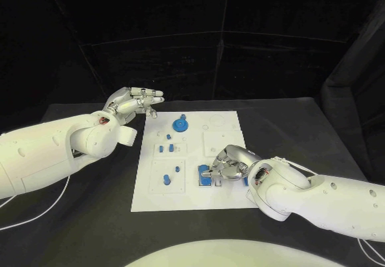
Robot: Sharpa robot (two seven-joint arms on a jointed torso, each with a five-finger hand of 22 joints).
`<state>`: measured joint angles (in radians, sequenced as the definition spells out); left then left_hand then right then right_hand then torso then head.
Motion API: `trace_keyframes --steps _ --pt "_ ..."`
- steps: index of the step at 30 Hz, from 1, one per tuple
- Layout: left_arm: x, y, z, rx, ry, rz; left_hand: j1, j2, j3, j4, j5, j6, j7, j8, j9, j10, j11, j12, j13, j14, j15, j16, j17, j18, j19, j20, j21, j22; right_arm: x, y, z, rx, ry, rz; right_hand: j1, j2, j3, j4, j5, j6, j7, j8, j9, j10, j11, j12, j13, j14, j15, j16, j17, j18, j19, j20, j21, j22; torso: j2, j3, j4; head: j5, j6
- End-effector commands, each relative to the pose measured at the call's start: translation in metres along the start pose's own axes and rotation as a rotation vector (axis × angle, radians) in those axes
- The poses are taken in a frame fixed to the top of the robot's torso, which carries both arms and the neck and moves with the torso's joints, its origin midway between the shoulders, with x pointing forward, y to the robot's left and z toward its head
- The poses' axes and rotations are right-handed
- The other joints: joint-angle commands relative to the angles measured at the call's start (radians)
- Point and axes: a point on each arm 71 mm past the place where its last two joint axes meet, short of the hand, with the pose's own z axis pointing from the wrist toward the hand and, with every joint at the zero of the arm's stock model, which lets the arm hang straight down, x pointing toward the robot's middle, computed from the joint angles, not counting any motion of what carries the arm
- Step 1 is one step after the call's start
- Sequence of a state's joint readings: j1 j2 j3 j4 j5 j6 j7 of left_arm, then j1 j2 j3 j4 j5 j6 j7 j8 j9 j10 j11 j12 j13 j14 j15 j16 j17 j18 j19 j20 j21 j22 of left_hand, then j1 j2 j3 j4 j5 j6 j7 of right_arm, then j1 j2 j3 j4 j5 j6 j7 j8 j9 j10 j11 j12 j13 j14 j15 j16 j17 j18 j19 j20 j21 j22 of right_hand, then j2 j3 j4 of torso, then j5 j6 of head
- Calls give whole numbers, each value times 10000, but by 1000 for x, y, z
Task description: Assemble the parts on the task board
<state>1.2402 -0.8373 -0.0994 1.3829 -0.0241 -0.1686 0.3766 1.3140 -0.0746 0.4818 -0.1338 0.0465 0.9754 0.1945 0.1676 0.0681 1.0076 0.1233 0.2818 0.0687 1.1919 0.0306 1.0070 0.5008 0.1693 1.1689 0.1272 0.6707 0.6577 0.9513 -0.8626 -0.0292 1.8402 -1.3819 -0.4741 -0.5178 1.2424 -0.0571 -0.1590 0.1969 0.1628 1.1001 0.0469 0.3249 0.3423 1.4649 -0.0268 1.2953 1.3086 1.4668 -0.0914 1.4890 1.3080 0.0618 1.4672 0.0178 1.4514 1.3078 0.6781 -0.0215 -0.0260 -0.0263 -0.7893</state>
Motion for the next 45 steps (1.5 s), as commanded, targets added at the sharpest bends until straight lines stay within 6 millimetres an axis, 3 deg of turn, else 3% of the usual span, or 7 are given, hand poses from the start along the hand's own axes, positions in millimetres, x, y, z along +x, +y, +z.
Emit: trace_keyframes --steps 1,10,22,25,33,45 --pt "0 -1 0 49 72 -52 27 22 -46 -41 49 -74 21 51 1 -77 12 45 -3 -89 -1 57 -16 136 -84 -16 -39 2 -1 5 -1 -561 -155 119 -62 87 -124 40 -29 -8 41 -59 35 -16 21 20 462 718 8 53 871 -155 238 -10 55 401 -2 13 -9 4 4" --pt "0 -1 0 49 66 -50 27 22 -46 -41 49 -74 21 51 1 -77 12 45 -3 -89 -1 57 -16 136 -84 -16 -39 2 -3 10 -5 -1401 -147 384 -127 95 -225 91 -55 8 31 -74 77 6 15 54 501 733 6 86 947 -165 259 -10 85 459 -4 12 -17 25 -2" --pt "0 -1 0 29 86 -58 27 22 -46 -41 49 -74 21 51 1 -77 12 45 -3 -89 -1 57 -16 136 -84 -16 -39 2 -1 3 -4 -1080 276 219 105 188 -234 -34 28 10 30 -109 135 -6 12 11 489 730 3 81 941 -169 261 -13 94 480 1 3 8 22 -27" --pt "0 -1 0 25 73 -54 27 22 -46 -41 49 -74 21 51 1 -77 12 45 -3 -89 -1 57 -16 136 -84 -16 -39 2 0 3 -4 -1078 439 141 335 221 -215 -192 38 17 32 -127 172 -1 12 13 504 732 2 88 961 -172 265 -14 103 501 -2 3 -4 33 -35" --pt "-1 -1 0 21 79 -57 27 22 -46 -41 49 -74 21 51 1 -77 12 45 -3 -89 -1 57 -16 136 -84 -16 -39 2 0 3 -3 -925 325 -160 1186 434 90 -781 -569 88 1 -174 269 -5 -19 -41 499 740 -21 107 1020 -182 275 -30 127 557 -2 1 -4 47 -61" --pt "-1 -1 -1 19 64 -52 27 22 -46 -41 49 -74 21 51 1 -77 12 45 -3 -89 -1 57 -16 136 -84 -16 -39 2 -1 -2 2 -546 46 -320 1238 624 175 -842 -587 146 -16 -191 302 -3 -34 -76 483 739 -32 104 1019 -181 272 -40 124 555 2 7 1 66 -104"
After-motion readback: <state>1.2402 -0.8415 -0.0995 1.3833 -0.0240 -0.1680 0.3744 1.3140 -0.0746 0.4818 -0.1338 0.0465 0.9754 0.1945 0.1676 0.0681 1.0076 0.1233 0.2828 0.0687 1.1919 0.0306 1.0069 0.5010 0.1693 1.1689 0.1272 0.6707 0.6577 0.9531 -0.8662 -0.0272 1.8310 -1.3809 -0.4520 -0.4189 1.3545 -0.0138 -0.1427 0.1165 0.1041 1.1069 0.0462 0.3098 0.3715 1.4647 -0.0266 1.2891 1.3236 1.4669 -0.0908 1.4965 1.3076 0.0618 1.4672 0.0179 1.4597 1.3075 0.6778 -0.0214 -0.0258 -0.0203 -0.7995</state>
